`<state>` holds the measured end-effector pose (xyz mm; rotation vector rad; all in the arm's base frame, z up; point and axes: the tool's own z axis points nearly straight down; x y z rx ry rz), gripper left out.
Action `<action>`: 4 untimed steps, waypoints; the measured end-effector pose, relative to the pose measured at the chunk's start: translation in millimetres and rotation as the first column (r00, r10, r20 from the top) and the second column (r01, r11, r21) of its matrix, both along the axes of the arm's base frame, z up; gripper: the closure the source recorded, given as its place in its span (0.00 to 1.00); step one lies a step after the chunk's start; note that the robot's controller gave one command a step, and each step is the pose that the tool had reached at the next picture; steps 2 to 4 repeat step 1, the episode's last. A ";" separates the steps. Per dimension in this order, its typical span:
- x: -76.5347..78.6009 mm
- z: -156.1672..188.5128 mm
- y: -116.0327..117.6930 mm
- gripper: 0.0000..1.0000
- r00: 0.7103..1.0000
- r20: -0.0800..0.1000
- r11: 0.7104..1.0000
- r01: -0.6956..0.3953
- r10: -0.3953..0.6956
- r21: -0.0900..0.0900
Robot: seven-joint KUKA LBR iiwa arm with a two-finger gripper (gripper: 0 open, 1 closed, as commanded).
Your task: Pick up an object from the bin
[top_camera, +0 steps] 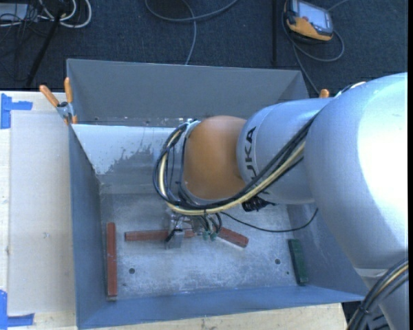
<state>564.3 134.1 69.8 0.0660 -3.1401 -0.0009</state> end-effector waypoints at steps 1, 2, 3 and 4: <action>-2.2 145.1 -6.2 1.00 0.988 0.009 0.988 -0.153 0.153 0.000; -2.2 145.1 -6.2 1.00 0.988 0.009 0.988 -0.153 0.153 0.000; -2.2 145.1 -6.2 1.00 0.988 0.009 0.988 -0.153 0.153 0.000; -2.2 145.1 -6.2 1.00 0.988 0.009 0.988 -0.153 0.153 0.000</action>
Offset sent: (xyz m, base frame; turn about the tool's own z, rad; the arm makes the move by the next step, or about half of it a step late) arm -0.0039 -0.0068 0.1408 -0.1533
